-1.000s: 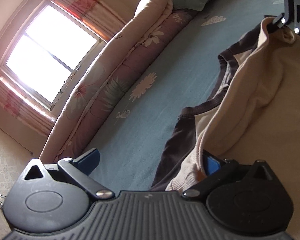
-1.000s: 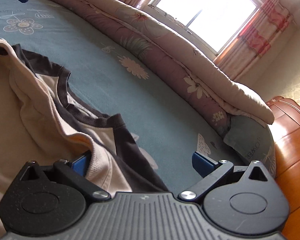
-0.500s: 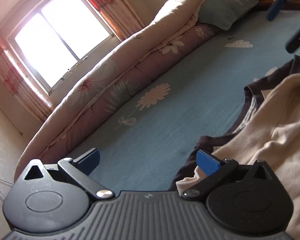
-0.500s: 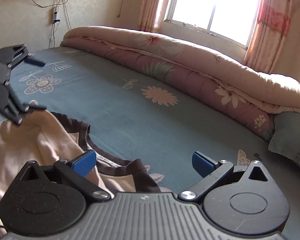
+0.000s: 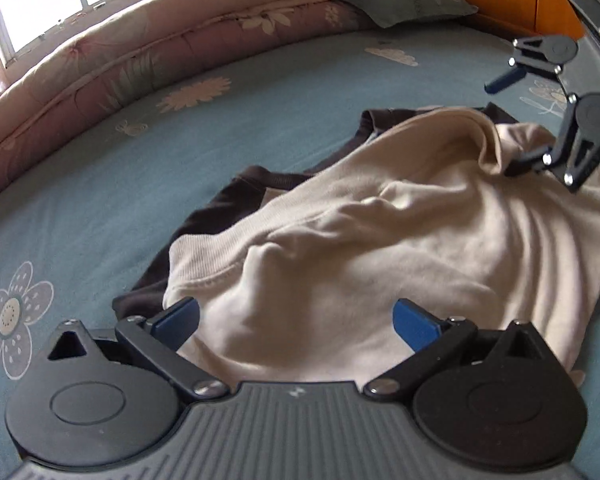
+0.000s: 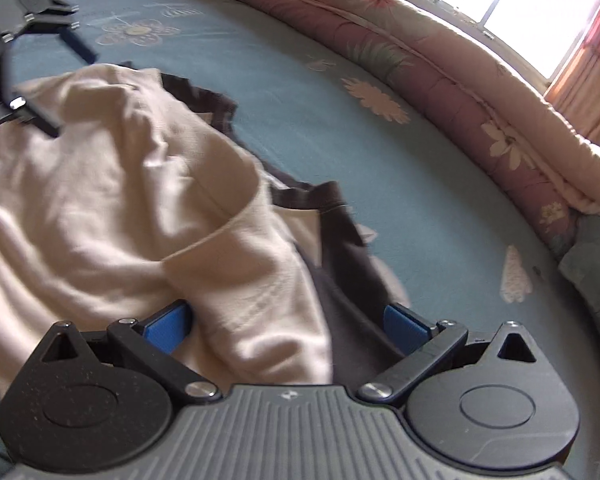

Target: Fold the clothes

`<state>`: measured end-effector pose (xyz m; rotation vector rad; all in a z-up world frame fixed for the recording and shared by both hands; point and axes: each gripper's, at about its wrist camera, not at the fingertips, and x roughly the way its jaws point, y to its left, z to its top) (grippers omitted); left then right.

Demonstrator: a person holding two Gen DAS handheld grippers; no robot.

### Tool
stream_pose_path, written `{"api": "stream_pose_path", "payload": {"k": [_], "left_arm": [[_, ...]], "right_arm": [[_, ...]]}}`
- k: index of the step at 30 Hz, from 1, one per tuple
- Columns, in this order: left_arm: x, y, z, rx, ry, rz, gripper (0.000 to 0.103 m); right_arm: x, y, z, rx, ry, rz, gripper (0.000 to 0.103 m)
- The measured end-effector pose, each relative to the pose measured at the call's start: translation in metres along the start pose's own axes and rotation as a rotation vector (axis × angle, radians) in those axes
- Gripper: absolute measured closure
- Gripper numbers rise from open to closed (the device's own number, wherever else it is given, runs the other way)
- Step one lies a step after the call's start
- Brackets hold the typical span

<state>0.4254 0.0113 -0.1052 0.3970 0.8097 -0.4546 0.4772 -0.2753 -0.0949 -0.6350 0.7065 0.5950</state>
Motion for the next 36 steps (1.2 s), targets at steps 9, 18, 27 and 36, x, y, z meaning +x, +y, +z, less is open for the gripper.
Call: {"api": "stream_pose_path", "payload": {"k": [9,18,27,36], "left_arm": [[0.0,0.003,0.002,-0.068,-0.013,-0.089,0.001],[0.018,-0.002,0.012,-0.32,-0.04,-0.527,0.001],[0.073,0.037,0.023,-0.58,-0.084,-0.534,0.001],[0.033,0.036,0.02,-0.544,-0.1,-0.485,0.002]], "right_arm": [[0.002,-0.061,-0.002,0.287,-0.015,-0.278,0.0],[0.001,-0.014,0.006,0.392,-0.068,0.262,0.0],[0.069,-0.016,0.028,0.572,-0.078,0.337,0.0],[0.034,-0.021,0.027,0.574,-0.072,0.291,0.0]]}}
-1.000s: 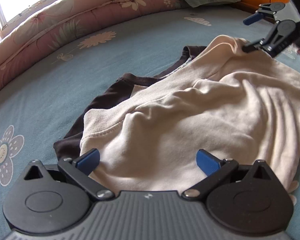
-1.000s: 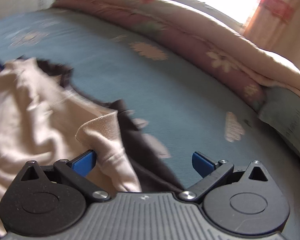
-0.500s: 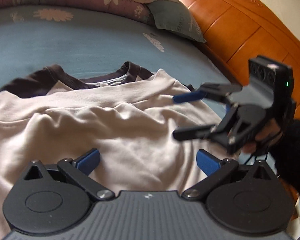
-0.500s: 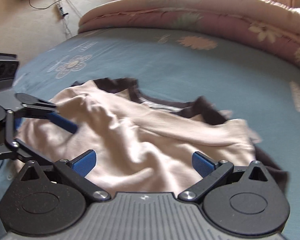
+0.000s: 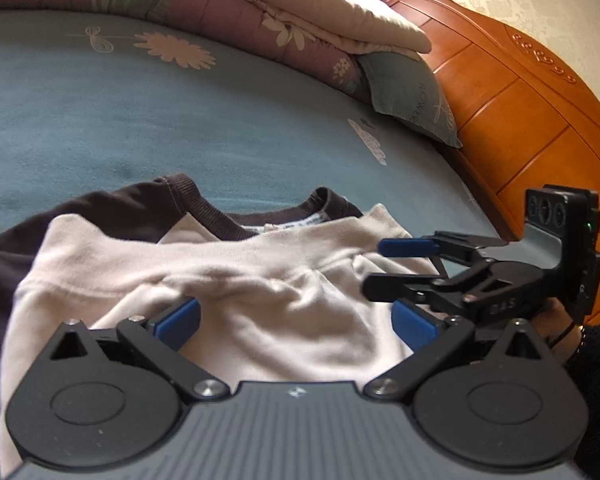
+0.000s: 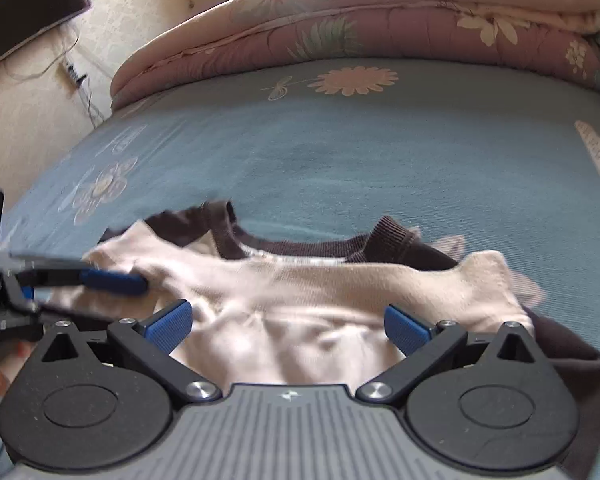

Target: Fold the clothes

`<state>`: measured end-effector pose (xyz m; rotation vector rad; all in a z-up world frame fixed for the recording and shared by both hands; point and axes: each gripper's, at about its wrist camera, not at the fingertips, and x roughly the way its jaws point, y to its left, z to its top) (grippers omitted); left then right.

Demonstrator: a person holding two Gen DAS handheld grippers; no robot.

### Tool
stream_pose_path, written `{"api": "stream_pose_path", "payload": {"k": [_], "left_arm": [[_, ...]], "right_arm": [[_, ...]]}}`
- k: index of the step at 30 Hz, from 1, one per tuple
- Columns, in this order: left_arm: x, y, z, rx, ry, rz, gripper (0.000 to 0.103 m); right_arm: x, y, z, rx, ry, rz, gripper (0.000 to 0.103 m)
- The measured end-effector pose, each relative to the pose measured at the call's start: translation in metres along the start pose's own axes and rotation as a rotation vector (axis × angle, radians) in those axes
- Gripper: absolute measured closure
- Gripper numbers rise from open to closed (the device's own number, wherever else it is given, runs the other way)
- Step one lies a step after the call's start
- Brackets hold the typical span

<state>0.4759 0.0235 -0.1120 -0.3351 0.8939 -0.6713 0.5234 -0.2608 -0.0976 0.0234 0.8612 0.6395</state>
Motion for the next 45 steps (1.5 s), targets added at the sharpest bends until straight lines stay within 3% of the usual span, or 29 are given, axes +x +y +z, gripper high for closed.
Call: {"api": "stream_pose_path", "payload": {"k": [4,5,7,10,13,15,18,21,24,28,32,36,38,41,42,43,45], "left_arm": [[-0.014,0.007,-0.019,-0.114,0.012,-0.108,0.001],[-0.014,0.01,-0.023,-0.122,0.009,-0.086,0.001],[-0.012,0.021,-0.029,-0.116,0.009,0.011,0.002],[-0.024,0.036,-0.035,-0.108,-0.028,0.047,0.009],[-0.04,0.036,-0.033,-0.112,-0.045,0.1,0.01],[-0.049,0.028,-0.034,-0.094,-0.043,0.109,0.007],[-0.056,0.014,-0.047,-0.051,-0.008,0.068,0.007],[-0.057,0.006,-0.068,-0.006,0.061,0.085,0.007],[-0.067,0.019,-0.089,0.003,0.082,0.147,0.007],[-0.088,0.02,-0.09,0.038,0.077,0.202,0.007],[-0.083,0.002,-0.06,0.119,0.016,0.182,0.006],[-0.051,0.004,-0.016,0.101,-0.043,0.164,0.006],[-0.032,0.019,-0.004,0.071,-0.065,0.21,0.006],[-0.016,0.051,-0.003,0.006,-0.045,0.299,0.011],[-0.021,0.056,-0.007,0.009,-0.054,0.289,0.012],[-0.028,0.059,-0.011,0.016,-0.068,0.272,0.012],[-0.042,0.056,-0.017,0.035,-0.069,0.318,0.012]], "right_arm": [[-0.04,-0.001,-0.03,-0.029,0.029,0.078,0.0],[-0.047,-0.003,-0.041,-0.021,0.042,0.095,0.0],[-0.059,-0.009,-0.066,-0.021,0.063,0.046,0.0],[-0.079,-0.02,-0.104,-0.021,0.081,-0.054,0.0],[-0.108,-0.035,-0.128,0.024,0.042,-0.113,0.0],[-0.126,-0.036,-0.127,0.091,-0.001,-0.108,0.0],[-0.135,-0.021,-0.119,0.105,-0.064,-0.004,0.0],[-0.116,0.005,-0.118,0.066,-0.027,0.08,0.0],[-0.093,0.016,-0.134,0.006,0.063,0.005,0.0],[-0.107,0.006,-0.154,0.031,0.056,-0.047,0.0],[-0.119,0.012,-0.133,-0.001,0.011,-0.106,0.0],[-0.098,0.009,-0.09,-0.007,-0.042,-0.089,0.0],[-0.075,0.001,-0.073,0.022,-0.035,-0.072,0.0],[-0.051,-0.013,-0.069,0.052,-0.013,-0.076,0.0],[-0.045,-0.018,-0.071,0.059,-0.008,-0.08,0.0],[-0.045,-0.022,-0.073,0.06,-0.002,-0.102,0.0],[-0.051,-0.027,-0.079,0.055,0.009,-0.173,0.0]]}}
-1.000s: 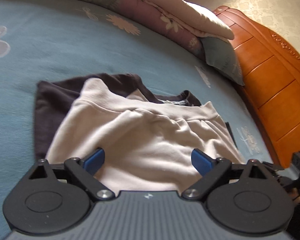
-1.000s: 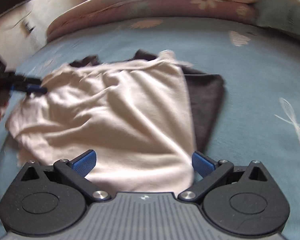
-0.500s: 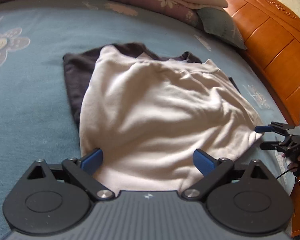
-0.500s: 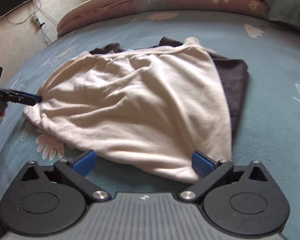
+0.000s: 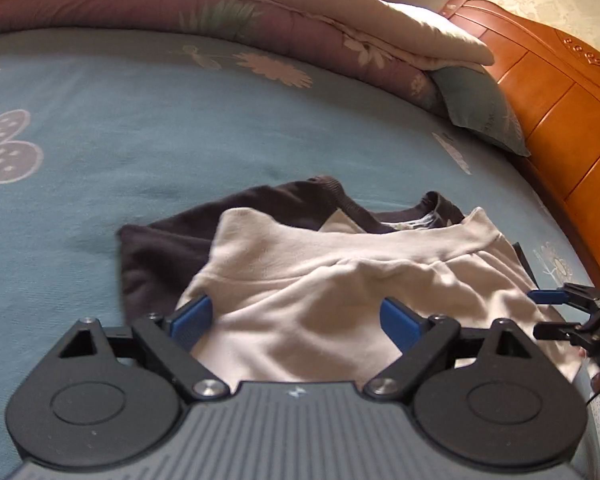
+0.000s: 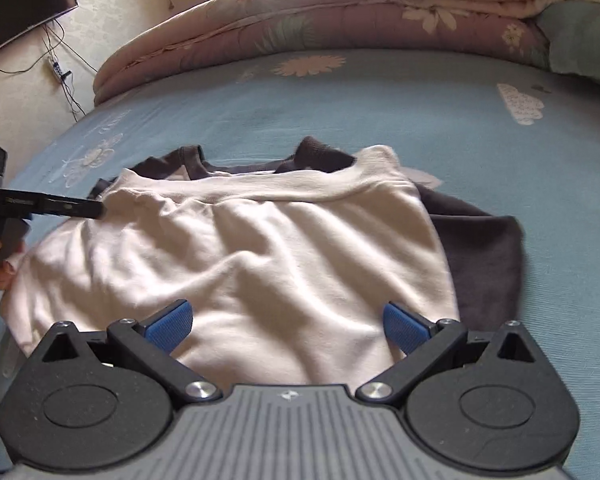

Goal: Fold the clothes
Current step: 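Open both tools and pull them back above the folded cream sweatshirt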

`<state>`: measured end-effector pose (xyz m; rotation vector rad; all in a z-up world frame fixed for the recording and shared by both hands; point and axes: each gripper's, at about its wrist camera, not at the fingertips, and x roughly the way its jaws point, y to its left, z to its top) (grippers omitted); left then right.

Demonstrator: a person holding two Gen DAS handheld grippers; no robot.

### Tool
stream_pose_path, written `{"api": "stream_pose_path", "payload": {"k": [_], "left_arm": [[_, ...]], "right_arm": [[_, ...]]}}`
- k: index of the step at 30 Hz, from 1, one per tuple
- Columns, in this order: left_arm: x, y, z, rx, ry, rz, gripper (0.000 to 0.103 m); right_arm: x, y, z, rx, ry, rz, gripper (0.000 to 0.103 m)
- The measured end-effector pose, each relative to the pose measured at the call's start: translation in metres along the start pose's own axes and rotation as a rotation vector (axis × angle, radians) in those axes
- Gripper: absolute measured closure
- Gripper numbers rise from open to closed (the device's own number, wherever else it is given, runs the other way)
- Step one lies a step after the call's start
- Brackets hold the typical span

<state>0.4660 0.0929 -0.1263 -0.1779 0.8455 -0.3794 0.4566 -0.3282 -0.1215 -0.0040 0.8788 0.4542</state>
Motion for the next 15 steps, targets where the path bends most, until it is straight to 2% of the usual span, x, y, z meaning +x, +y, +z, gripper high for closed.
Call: {"api": "stream_pose_path", "payload": {"k": [2,5,9,11,15], "left_arm": [[-0.016,-0.005,-0.006,0.056,0.005,0.032,0.012],[-0.039,-0.025,-0.023,0.167,0.008,0.029,0.012],[-0.061,-0.071,-0.054,0.319,0.0,-0.036,0.011],[-0.062,-0.087,-0.069,0.335,0.017,-0.077,0.011],[-0.052,-0.082,-0.093,0.288,0.09,-0.047,0.011]], "right_arm": [[-0.011,-0.007,-0.007,0.025,-0.008,-0.006,0.0],[-0.029,-0.011,-0.018,0.066,-0.029,0.022,0.0],[-0.052,0.015,-0.02,0.077,-0.081,0.12,0.0],[-0.05,0.032,-0.024,0.06,-0.07,0.153,0.0],[-0.034,0.05,-0.048,0.018,0.018,0.115,0.0]]}}
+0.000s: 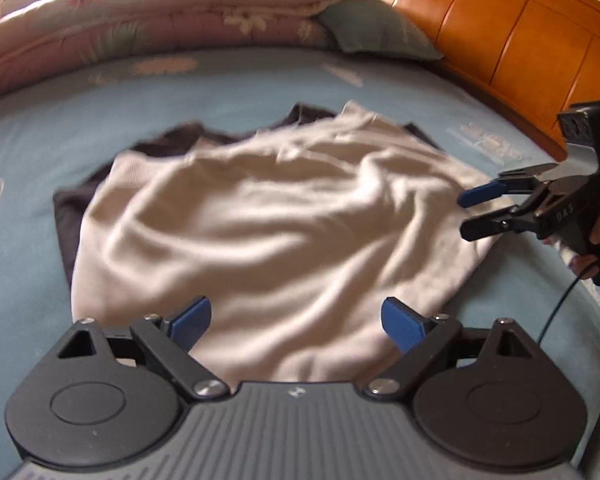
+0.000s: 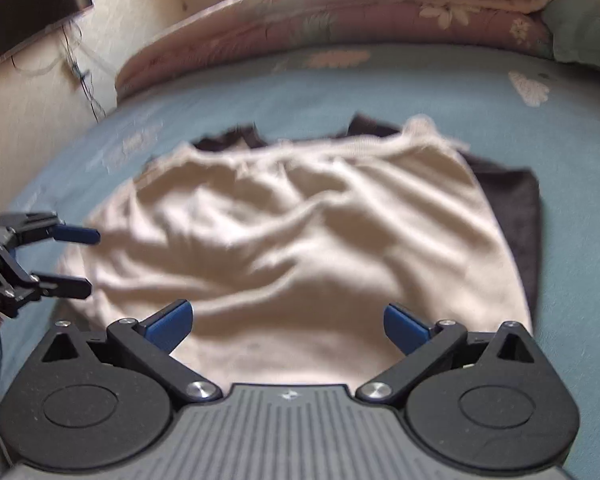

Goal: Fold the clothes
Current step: 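Open both tools and pull them back above the folded cream sweatshirt, then roll both tools and lower them beside the side edge of the stacked shirts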

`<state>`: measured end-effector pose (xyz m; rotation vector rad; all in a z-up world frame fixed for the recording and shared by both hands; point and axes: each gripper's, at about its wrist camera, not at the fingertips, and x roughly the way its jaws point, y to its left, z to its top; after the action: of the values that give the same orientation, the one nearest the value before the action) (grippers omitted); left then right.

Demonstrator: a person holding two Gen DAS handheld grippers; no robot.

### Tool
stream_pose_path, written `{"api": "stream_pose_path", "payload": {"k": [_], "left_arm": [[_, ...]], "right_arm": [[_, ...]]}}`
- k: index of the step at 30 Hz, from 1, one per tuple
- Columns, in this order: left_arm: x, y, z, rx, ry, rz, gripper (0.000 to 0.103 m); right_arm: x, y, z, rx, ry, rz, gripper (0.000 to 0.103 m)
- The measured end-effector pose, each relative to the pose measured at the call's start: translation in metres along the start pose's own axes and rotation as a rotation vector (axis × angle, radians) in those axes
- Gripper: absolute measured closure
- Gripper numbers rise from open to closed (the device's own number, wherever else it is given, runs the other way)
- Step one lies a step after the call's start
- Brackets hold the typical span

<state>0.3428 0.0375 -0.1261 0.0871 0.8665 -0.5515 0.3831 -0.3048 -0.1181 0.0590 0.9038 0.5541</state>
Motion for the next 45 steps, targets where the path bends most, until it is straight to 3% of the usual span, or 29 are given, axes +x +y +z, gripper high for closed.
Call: {"api": "stream_pose_path", "payload": {"k": [2,5,8,12,14,18,23,30,35,41,45], "left_arm": [[0.0,0.012,-0.015,-0.059,0.025,0.029,0.011],[-0.016,0.024,-0.029,-0.126,-0.002,0.016,0.011],[-0.029,0.016,-0.029,-0.105,0.001,0.07,0.011],[-0.042,-0.018,-0.027,0.091,-0.052,0.164,0.011],[-0.04,-0.038,-0.029,0.226,-0.043,0.254,0.011],[-0.027,-0.061,-0.04,0.435,0.007,0.365,0.011],[-0.015,-0.059,-0.052,0.565,0.051,0.451,0.009],[-0.005,-0.067,-0.053,0.709,0.032,0.504,0.006],[0.004,-0.082,-0.055,0.893,0.03,0.546,0.006],[0.009,-0.089,-0.071,1.166,0.089,0.607,0.006],[0.019,-0.096,-0.075,1.26,0.095,0.621,0.006]], "right_arm": [[-0.005,-0.004,-0.014,0.022,0.002,-0.005,0.0],[-0.019,-0.014,-0.026,0.083,0.003,0.002,0.0],[-0.034,-0.019,-0.033,0.121,0.003,-0.009,0.0],[-0.048,-0.004,-0.037,0.051,-0.009,-0.072,0.0],[-0.049,0.012,-0.039,-0.059,-0.003,-0.141,0.0],[-0.041,0.041,-0.049,-0.292,0.034,-0.284,0.0],[-0.022,0.05,-0.061,-0.503,0.112,-0.428,0.0],[-0.013,0.059,-0.062,-0.609,0.095,-0.47,0.0],[-0.005,0.071,-0.06,-0.705,0.085,-0.499,0.0],[-0.006,0.078,-0.066,-0.934,0.168,-0.528,0.0],[0.0,0.081,-0.066,-1.034,0.205,-0.533,0.0]]}}
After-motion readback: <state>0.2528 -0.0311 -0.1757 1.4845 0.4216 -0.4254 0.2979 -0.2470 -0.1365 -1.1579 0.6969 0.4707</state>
